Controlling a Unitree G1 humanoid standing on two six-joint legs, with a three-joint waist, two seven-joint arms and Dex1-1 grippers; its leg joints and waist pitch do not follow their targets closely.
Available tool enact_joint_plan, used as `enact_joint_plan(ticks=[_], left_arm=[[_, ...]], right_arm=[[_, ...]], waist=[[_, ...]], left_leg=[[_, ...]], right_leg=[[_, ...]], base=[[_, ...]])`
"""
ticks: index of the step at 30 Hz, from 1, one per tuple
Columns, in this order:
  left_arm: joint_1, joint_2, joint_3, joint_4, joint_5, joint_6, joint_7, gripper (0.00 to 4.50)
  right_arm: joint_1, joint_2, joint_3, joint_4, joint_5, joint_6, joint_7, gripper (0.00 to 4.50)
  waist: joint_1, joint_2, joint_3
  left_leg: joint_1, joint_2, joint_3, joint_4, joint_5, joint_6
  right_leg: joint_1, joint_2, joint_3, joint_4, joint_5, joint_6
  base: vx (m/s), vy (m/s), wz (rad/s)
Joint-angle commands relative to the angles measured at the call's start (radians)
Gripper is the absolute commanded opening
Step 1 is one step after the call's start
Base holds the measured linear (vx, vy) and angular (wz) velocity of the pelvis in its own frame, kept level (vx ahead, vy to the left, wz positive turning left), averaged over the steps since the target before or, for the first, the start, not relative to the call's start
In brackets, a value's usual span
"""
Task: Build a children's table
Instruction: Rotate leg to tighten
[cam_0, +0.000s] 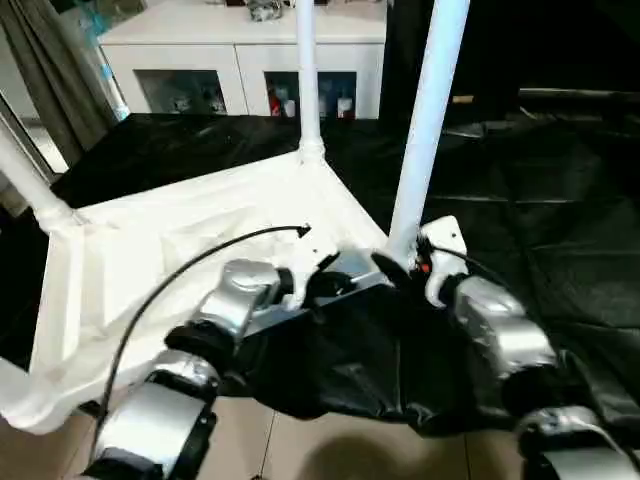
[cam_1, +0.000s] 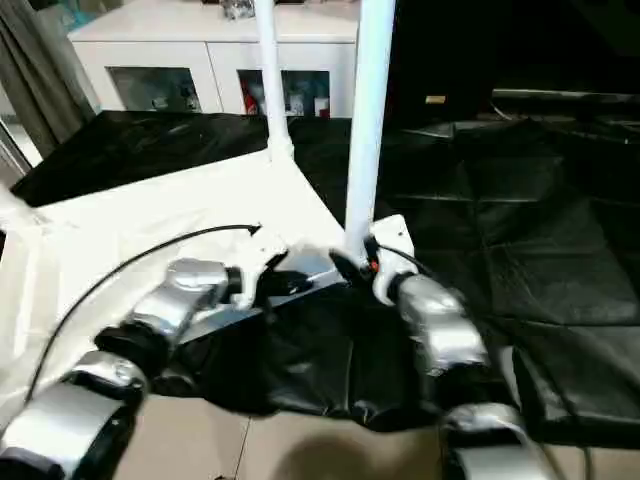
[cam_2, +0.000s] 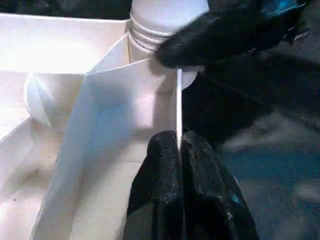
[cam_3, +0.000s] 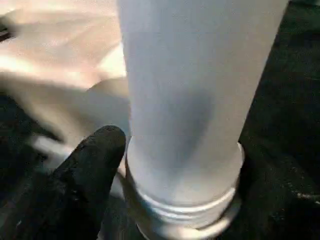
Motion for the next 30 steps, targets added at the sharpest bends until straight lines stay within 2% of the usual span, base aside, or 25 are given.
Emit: enact_joint_plan(ticks=[1, 3, 4, 5, 10, 11, 13, 15, 16, 19, 22, 26, 27, 29, 30], left_arm=[[0.018, 0.004, -0.036, -0.053, -0.024, -0.028, -0.127, 0.00], [0.034, 0.036, -0.048, -0.079, -0.027, -0.022, -0.190, 0.00], [0.038, 0.045, -0.050, -0.087, -0.028, -0.019, -0.209, 0.00], [0.043, 0.055, -0.052, -0.095, -0.029, -0.016, -0.224, 0.00], [0.067, 0.101, -0.049, -0.142, -0.055, 0.012, -0.296, 0.00], [0.069, 0.103, -0.049, -0.147, -0.057, 0.014, -0.300, 0.00], [0.072, 0.104, -0.047, -0.154, -0.058, 0.018, -0.303, 0.00], [0.075, 0.104, -0.044, -0.160, -0.059, 0.021, -0.302, 0.00], [0.075, 0.104, -0.044, -0.160, -0.059, 0.021, -0.302, 0.00], [0.074, 0.091, -0.038, -0.156, -0.064, 0.019, -0.281, 0.00], [0.069, 0.069, -0.026, -0.149, -0.061, 0.021, -0.220, 0.00], [0.036, 0.020, -0.004, -0.089, -0.034, 0.005, -0.042, 0.00], [0.024, 0.001, 0.005, -0.067, -0.029, 0.002, 0.014, 0.00], [0.009, -0.026, 0.016, -0.043, -0.026, 0.000, 0.078, 0.00], [-0.007, -0.054, 0.025, -0.019, -0.022, -0.003, 0.143, 0.00]], right_arm=[[0.019, -0.002, 0.074, -0.041, 0.028, 0.015, 0.135, 3.61], [0.028, -0.040, 0.082, -0.065, 0.035, 0.014, 0.211, 3.61], [0.031, -0.053, 0.085, -0.071, 0.036, 0.015, 0.237, 3.61], [0.034, -0.070, 0.089, -0.076, 0.036, 0.017, 0.267, 3.61], [0.023, -0.126, 0.074, -0.079, 0.060, 0.018, 0.355, 3.61], [0.022, -0.128, 0.073, -0.079, 0.062, 0.019, 0.359, 3.61], [0.021, -0.132, 0.075, -0.079, 0.064, 0.020, 0.368, 3.28], [0.023, -0.133, 0.077, -0.076, 0.063, 0.018, 0.378, 3.23], [0.023, -0.133, 0.077, -0.076, 0.063, 0.018, 0.378, 3.23], [0.038, -0.120, 0.081, -0.088, 0.070, 0.027, 0.367, 2.87], [0.058, -0.089, 0.075, -0.091, 0.064, 0.039, 0.303, 2.77], [0.046, -0.023, 0.053, -0.003, -0.008, 0.028, 0.071, 2.74], [0.040, -0.002, 0.044, 0.027, -0.023, 0.032, 0.000, 2.74], [0.032, 0.032, 0.027, 0.062, -0.028, 0.040, -0.088, 2.73], [0.023, 0.066, 0.008, 0.089, -0.028, 0.051, -0.172, 2.73]], waist=[[0.008, -0.019, -0.061], [0.009, -0.022, -0.062], [0.013, -0.018, -0.066], [0.015, -0.021, -0.066], [0.025, -0.020, -0.066], [0.025, -0.022, -0.065], [0.025, -0.024, -0.063], [0.027, -0.023, -0.063], [0.027, -0.023, -0.064], [0.026, -0.023, -0.064], [0.027, -0.022, -0.065], [0.021, -0.023, -0.060], [0.014, -0.022, -0.053], [0.011, -0.023, -0.049], [0.012, -0.023, -0.047]], left_leg=[[0.011, 0.040, -0.020, -0.065, -0.191, 0.092], [0.009, 0.041, -0.019, -0.062, -0.165, 0.108], [0.011, 0.043, -0.020, -0.059, -0.155, 0.114], [0.011, 0.045, -0.019, -0.059, -0.146, 0.119], [0.014, 0.047, -0.017, -0.056, -0.155, 0.118], [0.012, 0.045, -0.016, -0.056, -0.156, 0.119], [0.011, 0.043, -0.015, -0.056, -0.170, 0.113], [0.011, 0.044, -0.016, -0.057, -0.170, 0.105], [0.012, 0.044, -0.016, -0.057, -0.169, 0.103], [0.011, 0.043, -0.017, -0.056, -0.158, 0.103], [0.012, 0.043, -0.017, -0.055, -0.148, 0.108], [0.014, 0.041, -0.018, -0.061, -0.194, 0.073], [0.016, 0.038, -0.019, -0.066, -0.239, 0.044], [0.025, 0.038, -0.022, -0.072, -0.301, 0.016], [0.026, 0.036, -0.023, -0.073, -0.311, 0.009]], right_leg=[[0.041, -0.059, 0.033, -0.066, -0.137, -0.249], [0.041, -0.057, 0.032, -0.058, -0.089, -0.264], [0.041, -0.058, 0.032, -0.054, -0.072, -0.273], [0.038, -0.056, 0.032, -0.050, -0.052, -0.282], [0.034, -0.057, 0.034, -0.045, -0.033, -0.296], [0.033, -0.057, 0.033, -0.047, -0.042, -0.294], [0.033, -0.058, 0.034, -0.050, -0.071, -0.288], [0.034, -0.059, 0.034, -0.051, -0.092, -0.281], [0.034, -0.058, 0.034, -0.051, -0.093, -0.279], [0.034, -0.057, 0.034, -0.049, -0.078, -0.279], [0.033, -0.056, 0.034, -0.049, -0.066, -0.278], [0.031, -0.058, 0.034, -0.060, -0.150, -0.262], [0.028, -0.059, 0.034, -0.070, -0.241, -0.243], [0.024, -0.062, 0.036, -0.083, -0.353, -0.210], [0.025, -0.063, 0.036, -0.086, -0.377, -0.200]], base=[[0.000, 0.000, 0.00], [0.000, 0.000, 0.00], [0.000, 0.000, 0.00], [0.000, 0.000, 0.00], [0.000, 0.000, 0.00], [0.000, 0.000, 0.00], [0.000, 0.000, 0.00], [0.000, 0.000, 0.00], [0.000, 0.000, 0.00], [0.000, 0.000, 0.00], [0.000, 0.000, 0.00], [0.000, 0.000, 0.00], [0.000, 0.000, 0.00], [0.000, 0.000, 0.00], [0.000, 0.000, 0.00]])
